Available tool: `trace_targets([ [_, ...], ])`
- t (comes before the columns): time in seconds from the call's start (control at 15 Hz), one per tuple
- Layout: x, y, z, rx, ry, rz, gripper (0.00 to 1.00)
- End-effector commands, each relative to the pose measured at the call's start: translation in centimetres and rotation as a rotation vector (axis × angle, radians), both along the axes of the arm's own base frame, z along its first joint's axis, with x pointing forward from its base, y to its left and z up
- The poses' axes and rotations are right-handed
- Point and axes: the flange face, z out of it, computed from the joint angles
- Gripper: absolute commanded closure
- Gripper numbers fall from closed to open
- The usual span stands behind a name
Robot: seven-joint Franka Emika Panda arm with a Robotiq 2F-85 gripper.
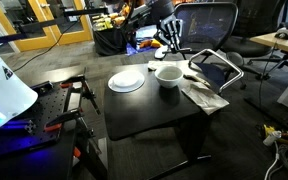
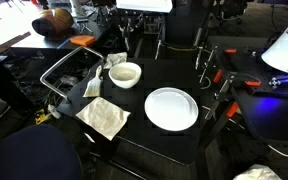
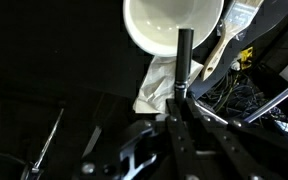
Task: Put the marker in the white bowl
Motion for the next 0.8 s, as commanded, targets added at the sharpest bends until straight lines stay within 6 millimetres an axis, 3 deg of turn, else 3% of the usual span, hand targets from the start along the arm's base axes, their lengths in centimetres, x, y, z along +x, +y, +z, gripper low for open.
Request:
trace_targets([
  [0.0,1.3,0.6,-0.6,-0.050,0.021,-0.024,0.97],
  [0.73,2.8,2.0,-4.4,-0.115,0.115,0.001,0.97],
])
